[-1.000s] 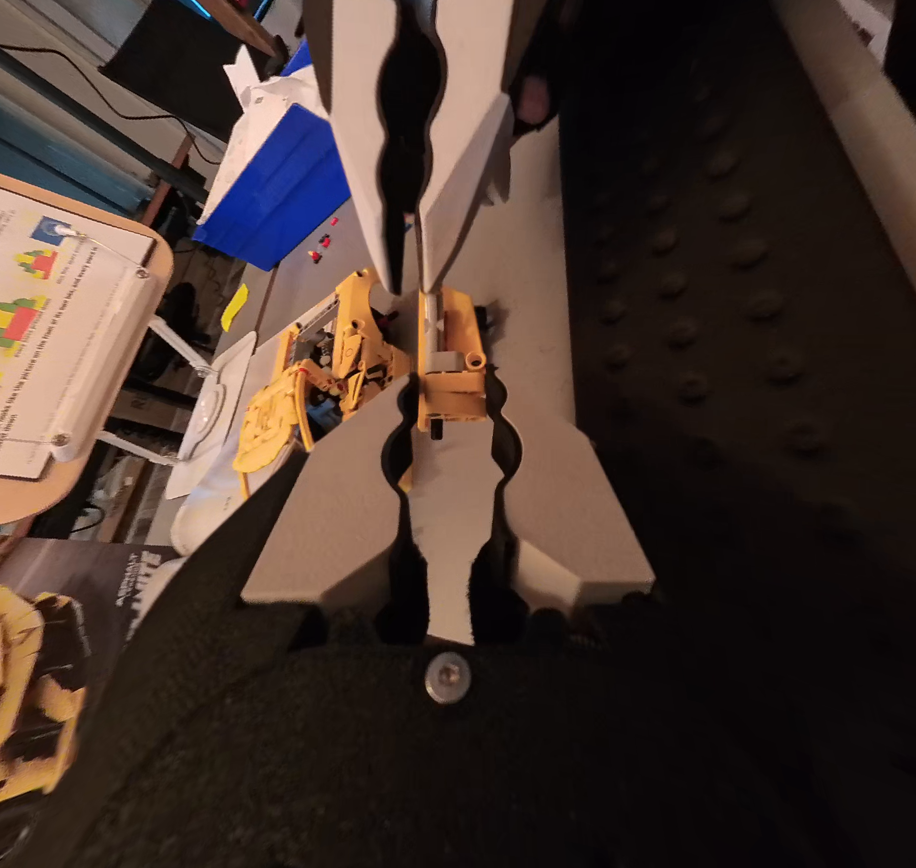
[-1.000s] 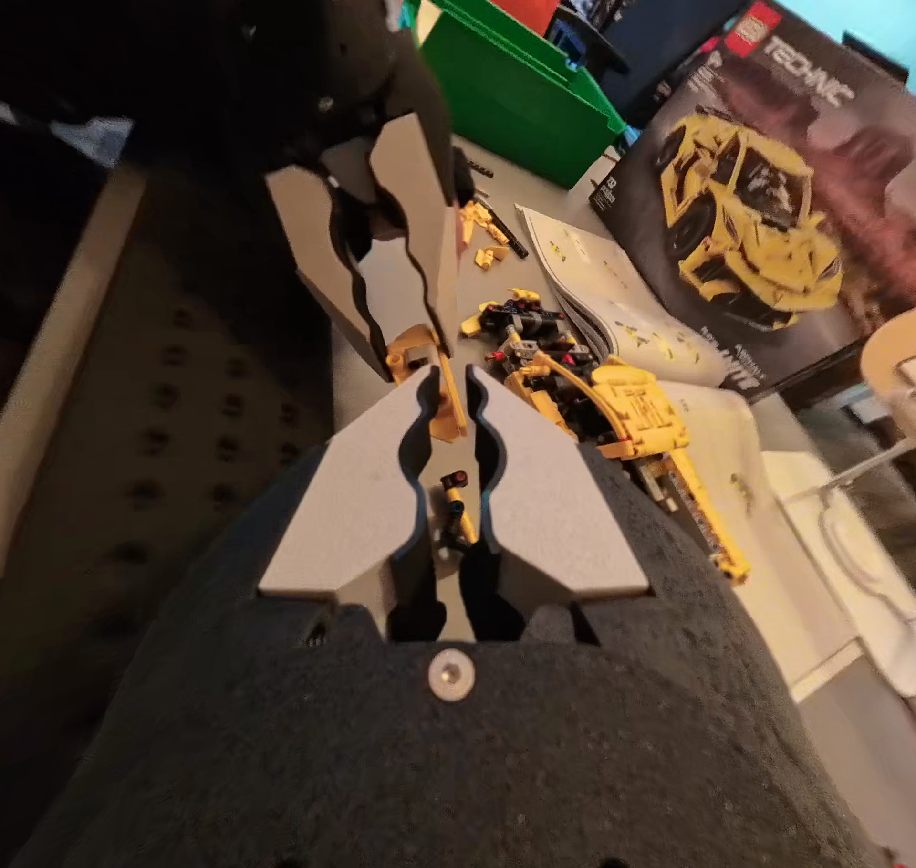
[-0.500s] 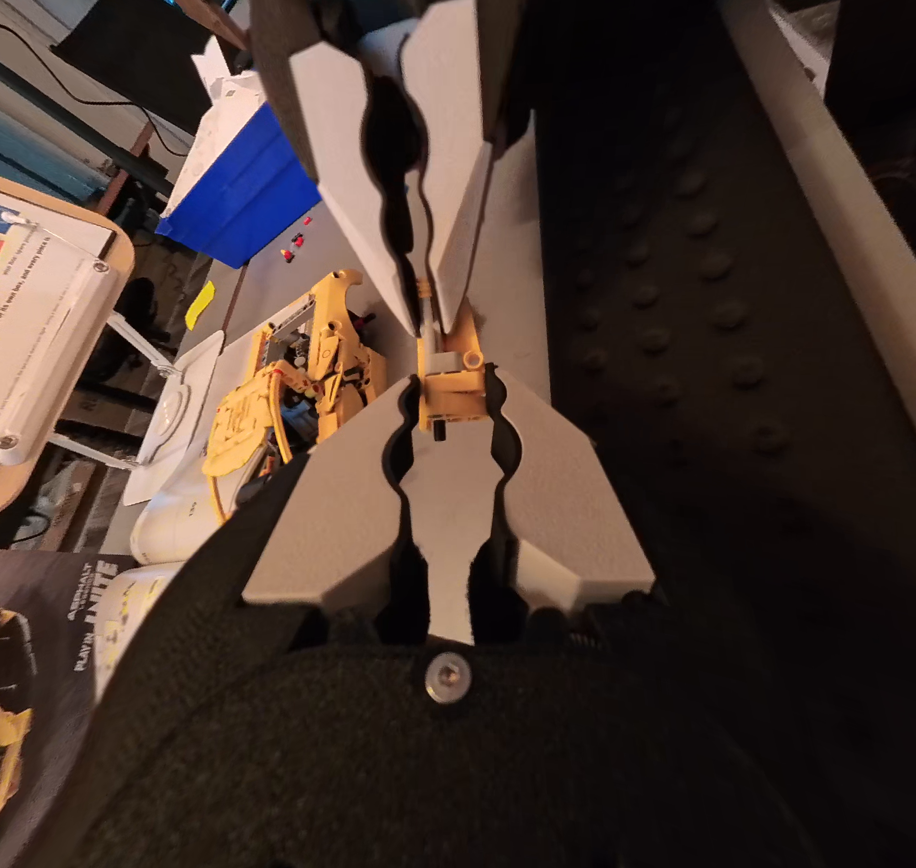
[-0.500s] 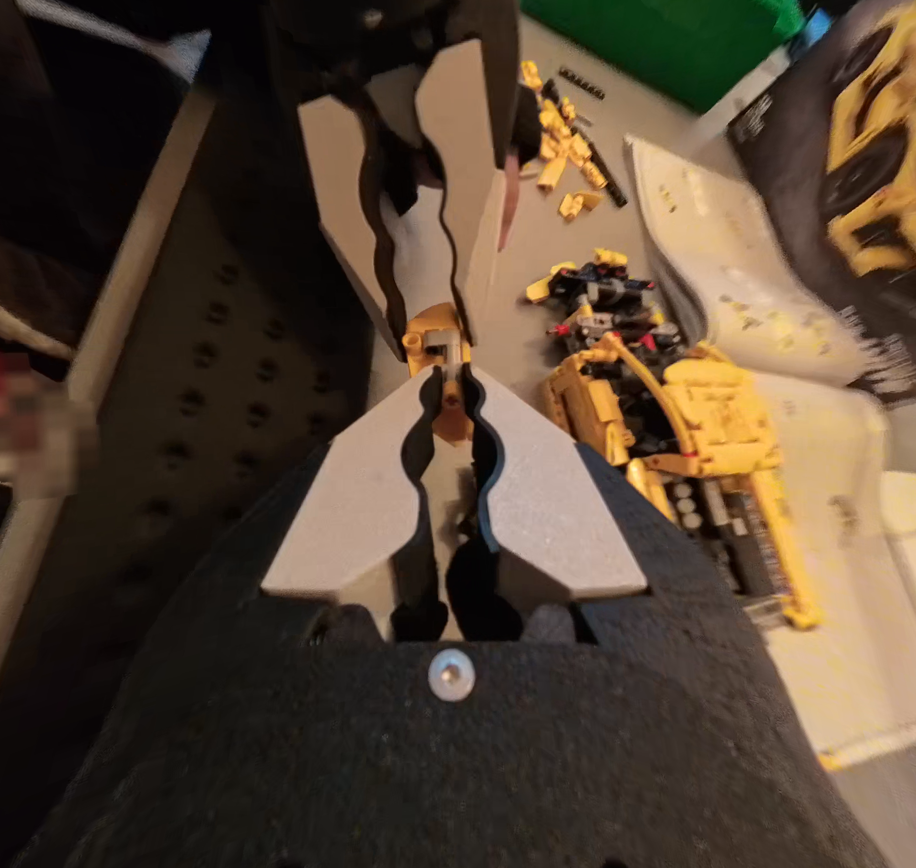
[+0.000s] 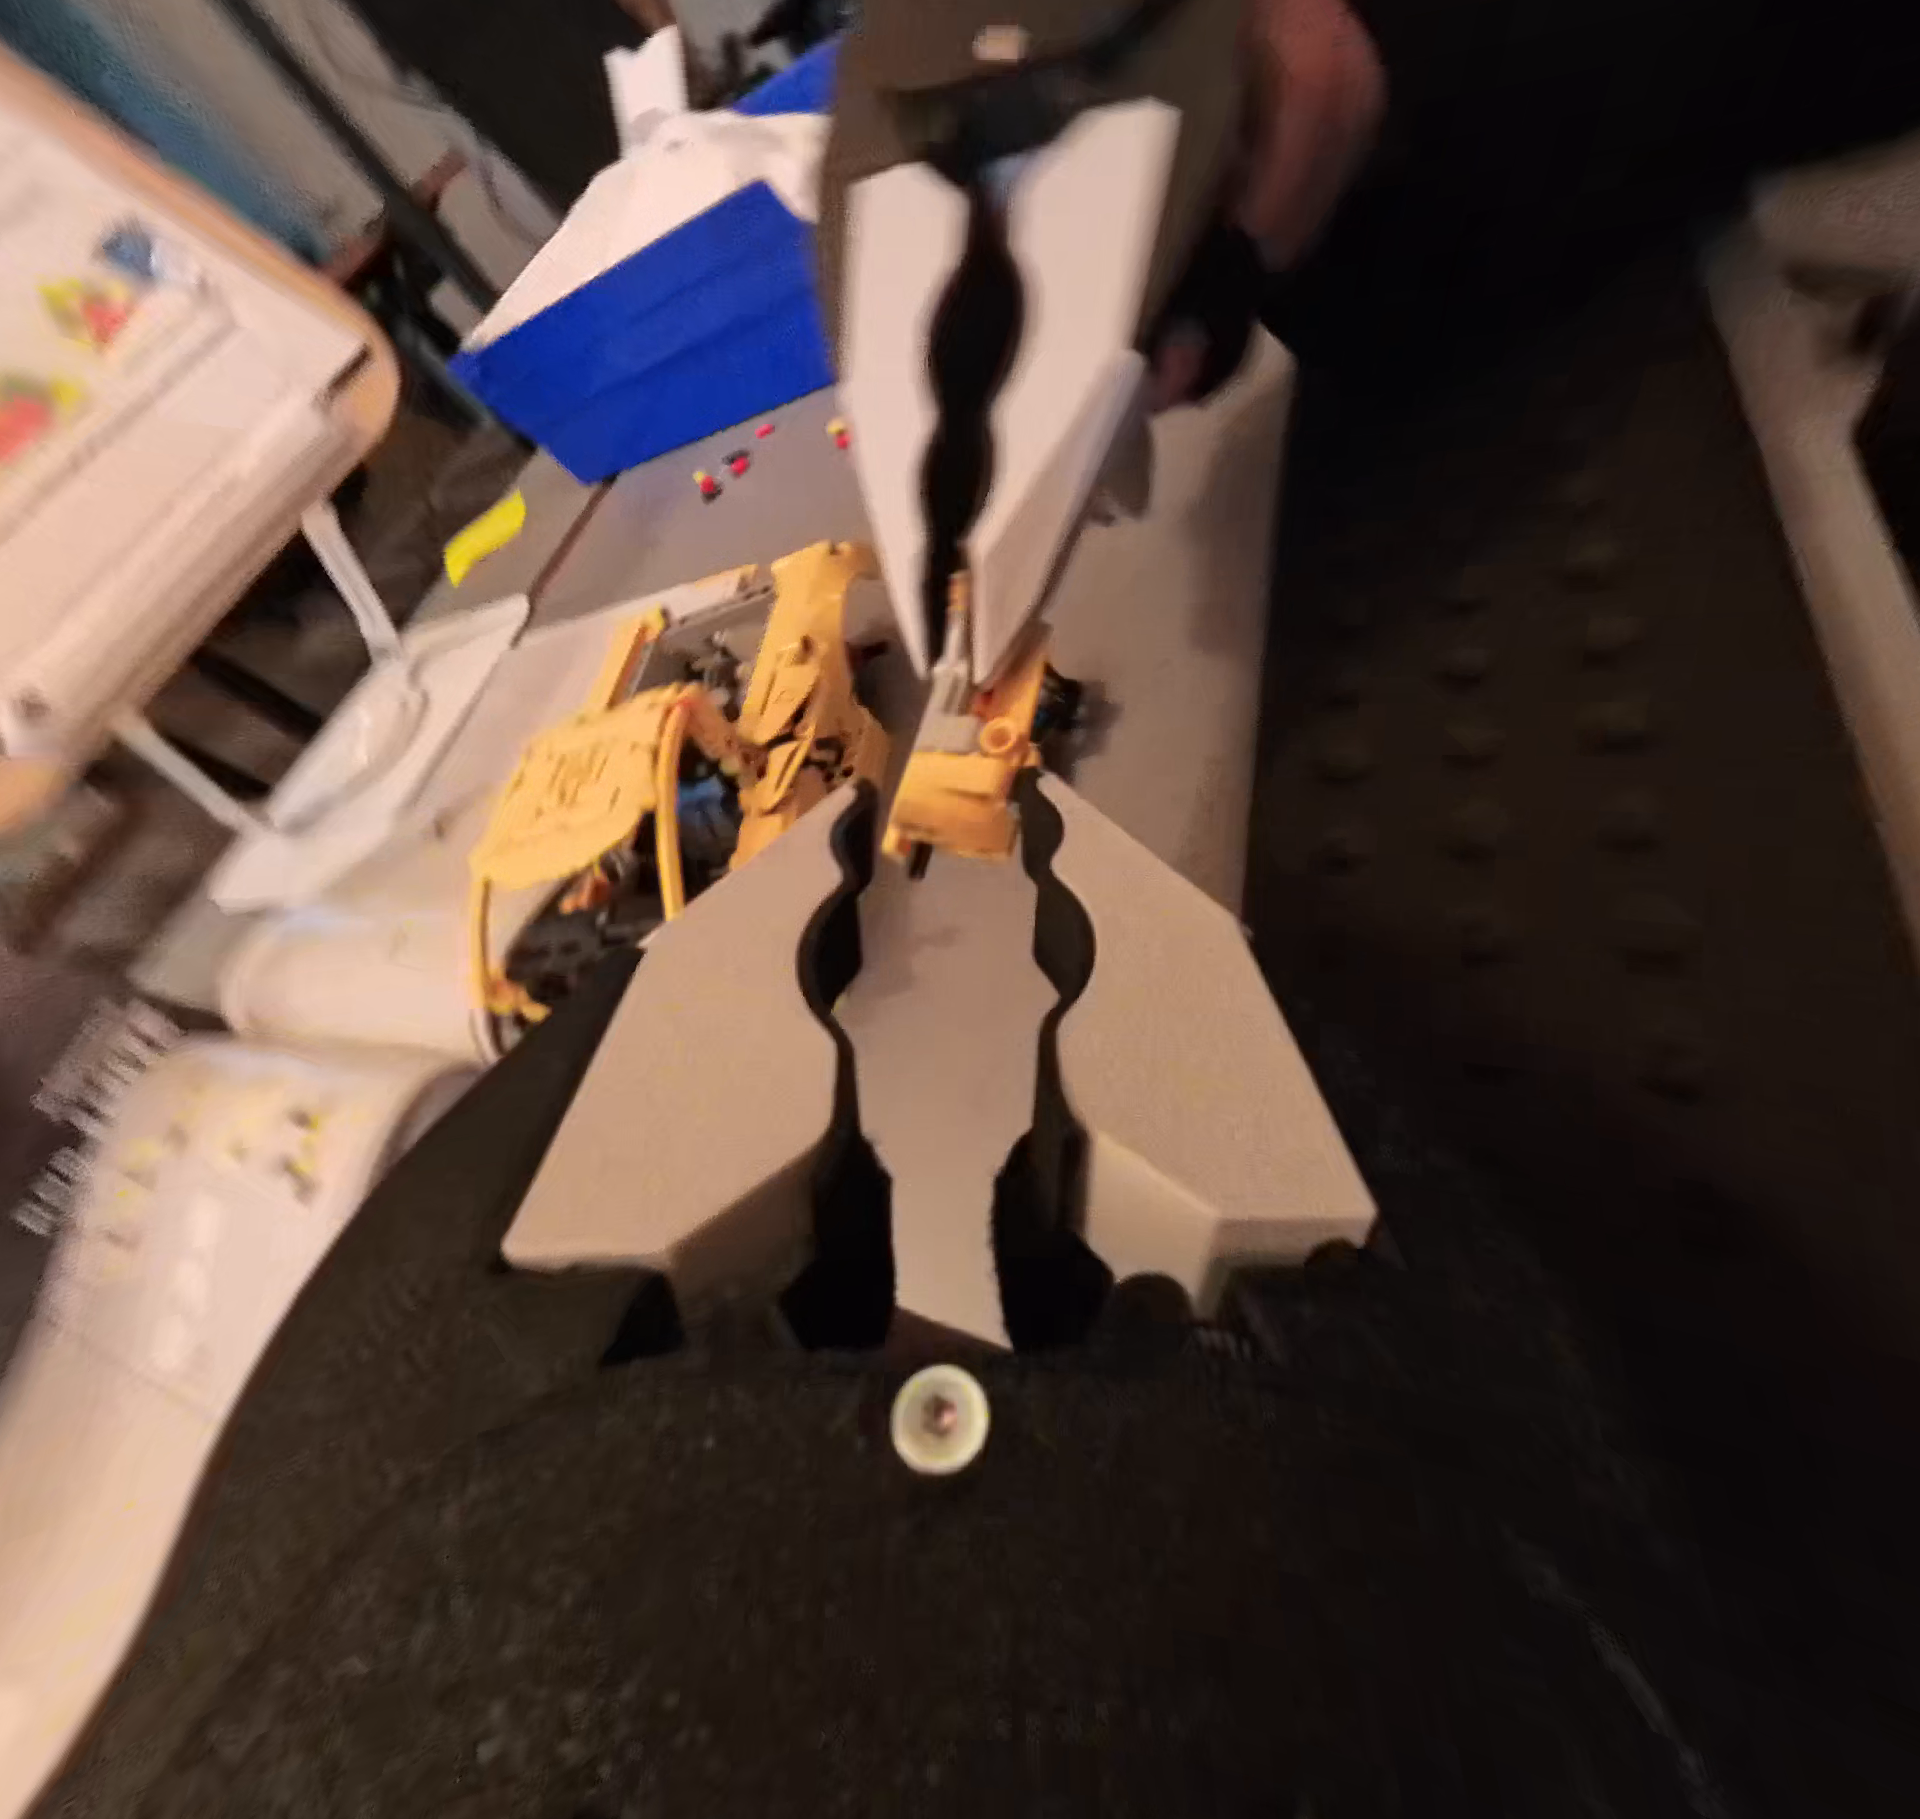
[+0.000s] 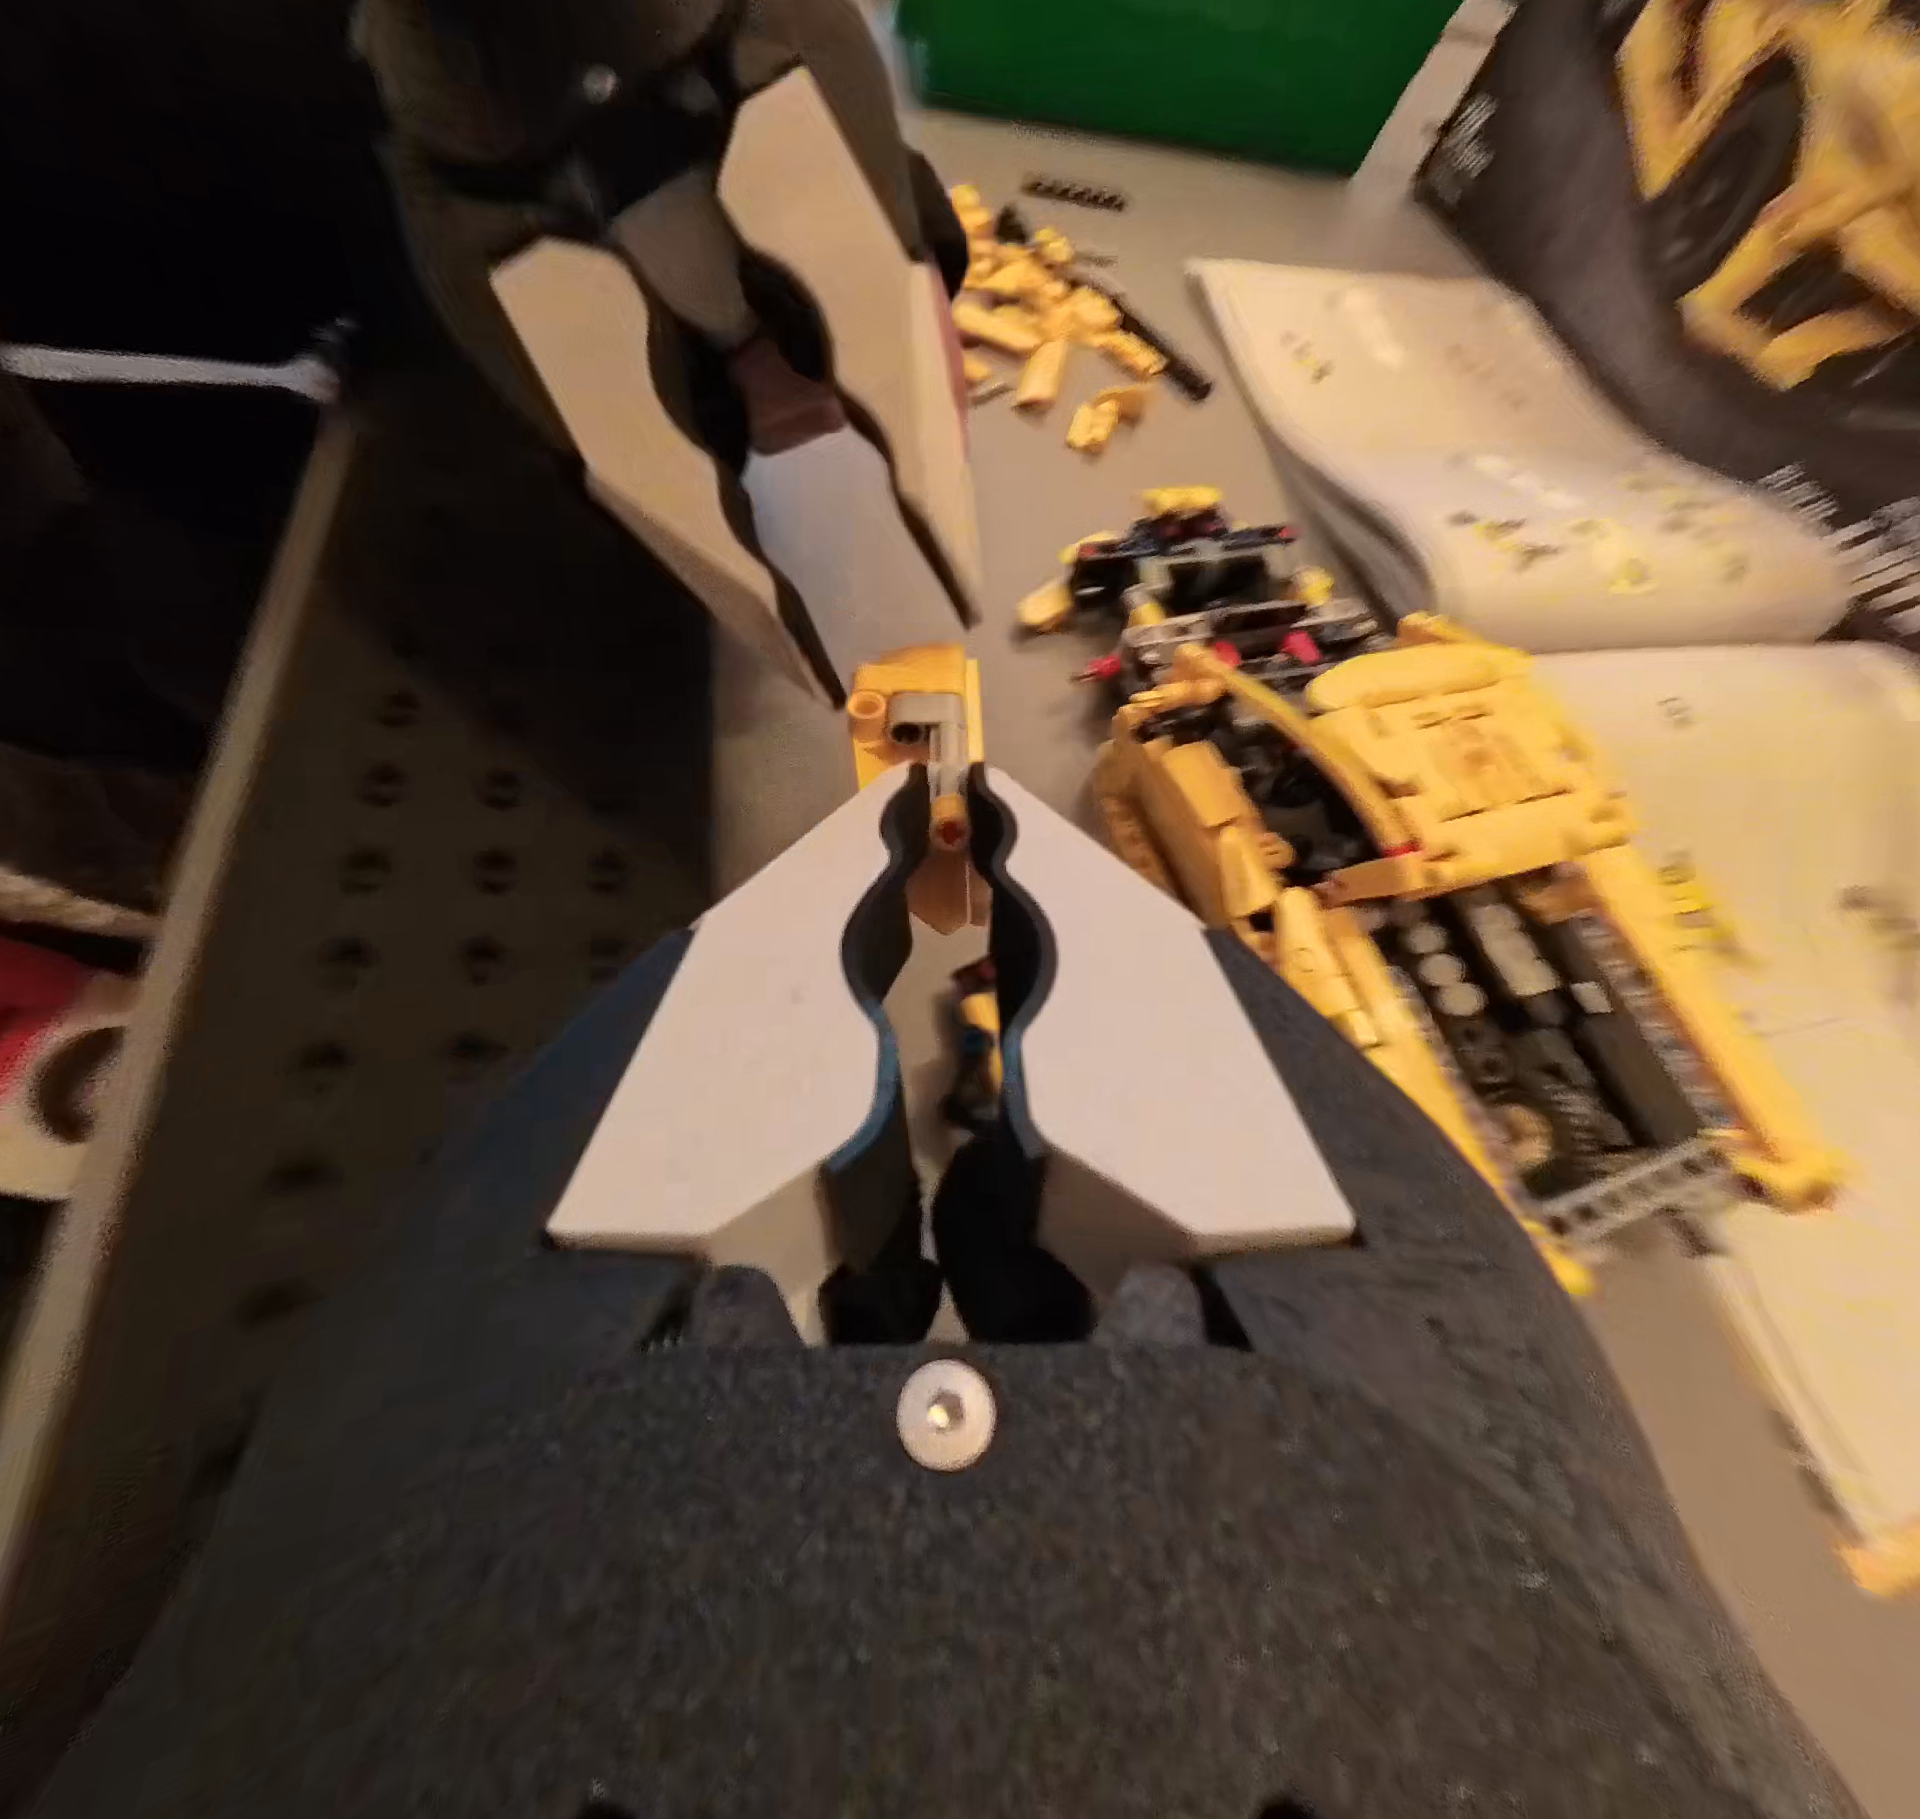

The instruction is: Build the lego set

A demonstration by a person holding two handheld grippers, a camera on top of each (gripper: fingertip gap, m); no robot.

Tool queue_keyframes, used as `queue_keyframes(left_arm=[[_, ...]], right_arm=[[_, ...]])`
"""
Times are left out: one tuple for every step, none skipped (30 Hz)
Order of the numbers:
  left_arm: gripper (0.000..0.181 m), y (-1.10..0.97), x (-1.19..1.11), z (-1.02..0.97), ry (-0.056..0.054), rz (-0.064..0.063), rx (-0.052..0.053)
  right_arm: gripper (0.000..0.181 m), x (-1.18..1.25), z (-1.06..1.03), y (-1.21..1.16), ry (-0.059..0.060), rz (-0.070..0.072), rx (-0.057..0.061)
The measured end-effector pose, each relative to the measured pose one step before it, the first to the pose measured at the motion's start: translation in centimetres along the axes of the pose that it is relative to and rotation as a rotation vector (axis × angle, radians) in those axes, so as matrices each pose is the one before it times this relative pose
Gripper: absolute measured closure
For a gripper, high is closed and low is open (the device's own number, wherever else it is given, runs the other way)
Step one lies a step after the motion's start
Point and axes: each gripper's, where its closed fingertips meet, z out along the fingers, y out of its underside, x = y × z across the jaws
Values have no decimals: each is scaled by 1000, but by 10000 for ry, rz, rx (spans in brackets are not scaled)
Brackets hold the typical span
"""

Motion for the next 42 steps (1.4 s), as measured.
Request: queue_keyframes(left_arm=[[148,128,-1024,-169,-59,-1379,154],[139,321,-991,28,10,-1653,24],[134,192,-312,81,477,-1553,26],[134,-268,137,-10,705,-1351,217],[134,-576,231,-108,638,-1051,328],[134,-674,253,-153,502,-931,399],[134,-534,390,-142,528,-816,405],[134,-251,303,-82,444,-689,250],[135,-88,221,-12,337,-552,137],[135,4,261,56,302,-392,62],[135,170,319,131,261,-203,-72],[136,357,181,204,123,-53,-213],[137,258,13,193,-21,14,-170],[139,101,56,127,0,23,-51],[141,18,78,64,59,-42,1],[144,1,-10,4,65,-121,13],[147,-62,47,-67,125,-152,43],[152,-89,89,-92,155,-162,65],[156,-39,42,-65,121,-148,39],[158,22,13,-11,87,-124,-7],[162,-5,-13,-29,41,-67,5],[164,-7,-14,-19,16,-12,5],[164,35,-15,17,1,-4,-19],[165,2,14,1,18,-9,-3],[165,-23,23,-27,30,-16,17],[165,-53,25,-55,44,-24,33],[165,-48,69,-56,75,-18,21],[165,-26,98,-40,84,-1,-4],[166,-9,93,-21,49,43,-16],[166,18,67,-3,11,87,-16],[166,15,81,6,5,89,-10],[166,-6,90,4,24,62,1],[166,-12,73,-14,46,19,3],[166,-7,53,-16,46,-3,6],[166,8,48,6,42,-1,-3],[166,-31,117,5,58,40,15],[165,-48,125,9,52,51,23],[165,-55,97,1,72,-20,28],[163,-73,40,-55,81,-97,47],[157,-190,1,-135,75,-131,107],[154,-398,-36,-220,44,-132,217],[154,-504,25,-268,57,-64,277]], right_arm=[[175,604,-162,-200,573,-661,189],[175,342,-112,-347,526,-848,287],[175,137,-9,-501,471,-981,368],[175,129,37,-611,535,-859,382],[175,232,60,-507,565,-626,258],[175,29,103,-229,287,-391,33],[175,-7,104,13,152,-243,-136],[175,-27,46,-98,119,-239,-74],[175,-100,2,-342,70,-182,119],[175,14,2,-269,110,-78,99],[175,127,-10,-65,146,-59,-9],[175,4,-27,-75,24,-59,32],[175,-79,-13,-73,-48,43,67],[175,23,-13,-48,17,83,43],[175,14,-25,-56,8,72,60],[175,-17,-19,-7,-18,116,35],[175,-16,-39,-72,-11,133,69],[175,-9,-45,-113,0,83,93],[175,-28,-40,-103,-14,38,71],[175,-51,-30,-30,-26,30,34],[175,-24,-14,-15,-10,34,36],[175,-13,-19,-13,-4,7,33],[175,-10,-17,6,0,-34,7],[175,10,0,-32,17,-36,19],[175,28,23,-36,21,-8,31],[175,29,40,-54,14,-23,31],[175,32,21,-102,24,-75,38],[175,11,-25,-131,27,-67,53],[175,-8,-18,-86,13,-18,64],[175,-7,-53,-73,6,-19,55],[175,-16,-47,-73,5,-27,55],[175,6,-35,-88,17,-25,48],[175,4,-23,-73,19,-45,30],[175,-3,-13,-45,9,-38,38],[175,-6,-38,-42,2,-42,40],[175,35,-47,-99,25,-15,85],[175,56,-46,-42,19,21,39],[174,91,-53,35,25,67,-8],[175,209,-72,140,69,119,-40],[175,211,-78,238,48,137,-84],[175,206,-101,190,39,133,-56],[175,173,-98,59,18,173,16]])
